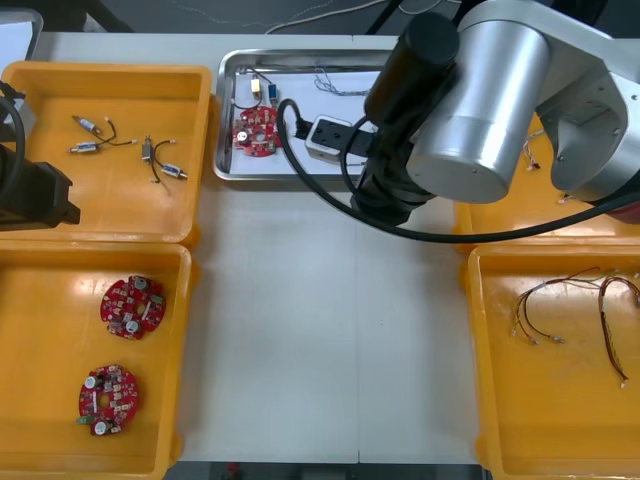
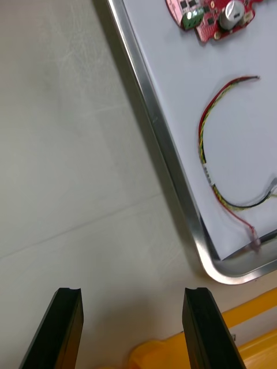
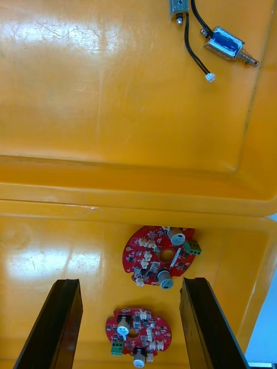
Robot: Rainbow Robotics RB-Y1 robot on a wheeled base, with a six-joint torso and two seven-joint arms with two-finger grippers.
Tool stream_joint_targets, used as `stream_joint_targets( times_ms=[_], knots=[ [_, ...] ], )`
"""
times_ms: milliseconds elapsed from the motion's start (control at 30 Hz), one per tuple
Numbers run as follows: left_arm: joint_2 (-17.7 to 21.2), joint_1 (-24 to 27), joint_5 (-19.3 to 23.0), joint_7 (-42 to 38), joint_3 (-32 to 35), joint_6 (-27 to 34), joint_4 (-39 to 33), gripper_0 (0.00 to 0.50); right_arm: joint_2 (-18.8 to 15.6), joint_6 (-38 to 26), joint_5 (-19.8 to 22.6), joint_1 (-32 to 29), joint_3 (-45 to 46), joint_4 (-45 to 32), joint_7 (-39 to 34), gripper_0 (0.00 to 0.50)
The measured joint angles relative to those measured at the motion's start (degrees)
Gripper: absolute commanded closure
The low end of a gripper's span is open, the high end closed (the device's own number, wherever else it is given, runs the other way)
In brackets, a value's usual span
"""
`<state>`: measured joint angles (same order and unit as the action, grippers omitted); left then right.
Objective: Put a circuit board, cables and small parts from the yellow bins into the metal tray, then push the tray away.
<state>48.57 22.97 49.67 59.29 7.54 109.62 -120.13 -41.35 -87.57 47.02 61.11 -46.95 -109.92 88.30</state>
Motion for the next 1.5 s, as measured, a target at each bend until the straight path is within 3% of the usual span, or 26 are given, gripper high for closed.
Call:
stream_joint_targets(
  times_ms=[400,533,733,867,1233,1500],
  knots=[
    [0.0,0.0,0.0,0.0,0.0,0.0,0.0,0.0,-5.5,-6.8,7.7,-4.7,9.4,-0.6,-8.2,0.0],
    [0.0,0.0,0.0,0.0,0.0,0.0,0.0,0.0,-6.6,-10.0,9.0,-7.0,13.5,-1.6,-14.8,0.0],
    [0.0,0.0,0.0,0.0,0.0,0.0,0.0,0.0,-7.8,-13.9,10.3,-10.9,19.6,-2.5,-18.5,0.0],
    [0.0,0.0,0.0,0.0,0.0,0.0,0.0,0.0,-9.5,-15.4,10.9,-13.2,22.4,-2.9,-24.6,0.0],
    [0.0,0.0,0.0,0.0,0.0,0.0,0.0,0.0,-13.5,-17.1,11.9,-20.6,29.8,-4.7,-34.4,0.0],
    [0.0,0.0,0.0,0.0,0.0,0.0,0.0,0.0,-14.2,-17.7,12.2,-29.2,39.0,-5.4,-34.5,0.0]
  ],
)
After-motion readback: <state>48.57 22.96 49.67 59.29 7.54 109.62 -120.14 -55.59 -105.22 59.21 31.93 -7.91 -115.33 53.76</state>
